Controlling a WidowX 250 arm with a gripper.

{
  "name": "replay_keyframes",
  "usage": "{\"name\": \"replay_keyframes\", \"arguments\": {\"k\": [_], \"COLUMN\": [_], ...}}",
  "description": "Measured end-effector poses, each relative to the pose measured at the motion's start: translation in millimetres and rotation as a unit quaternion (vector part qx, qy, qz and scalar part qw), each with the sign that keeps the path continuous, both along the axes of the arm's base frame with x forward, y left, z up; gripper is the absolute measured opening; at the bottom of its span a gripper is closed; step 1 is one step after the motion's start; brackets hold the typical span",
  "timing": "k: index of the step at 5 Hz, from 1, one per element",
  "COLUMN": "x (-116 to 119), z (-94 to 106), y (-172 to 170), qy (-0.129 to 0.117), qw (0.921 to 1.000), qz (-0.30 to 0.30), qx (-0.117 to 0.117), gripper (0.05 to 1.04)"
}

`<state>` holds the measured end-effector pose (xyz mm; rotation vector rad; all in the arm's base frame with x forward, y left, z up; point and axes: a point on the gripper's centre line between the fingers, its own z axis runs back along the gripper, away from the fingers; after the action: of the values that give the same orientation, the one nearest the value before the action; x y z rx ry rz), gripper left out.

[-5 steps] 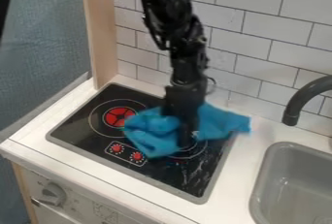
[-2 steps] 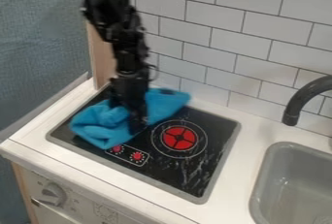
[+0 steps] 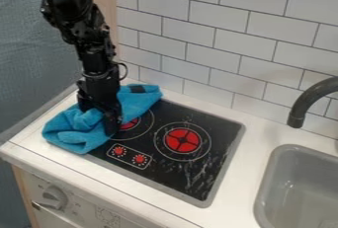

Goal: Move the cloth to the left of the table

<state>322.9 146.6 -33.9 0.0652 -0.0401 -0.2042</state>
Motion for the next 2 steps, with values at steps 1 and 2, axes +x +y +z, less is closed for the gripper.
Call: {"name": "replay_keyframes", "arguments": {"k": [1,2], "x": [-0.8,-1.5], "z": [-0.3,1.4], "y": [-1.3,-4.7], "qy": [-0.003,-0.003], "qw": [1.0000,0.9999], "qz": [-0.003,-0.003], "qx": [-0.005,-0.015], "gripper": [1.000,1.000]}}
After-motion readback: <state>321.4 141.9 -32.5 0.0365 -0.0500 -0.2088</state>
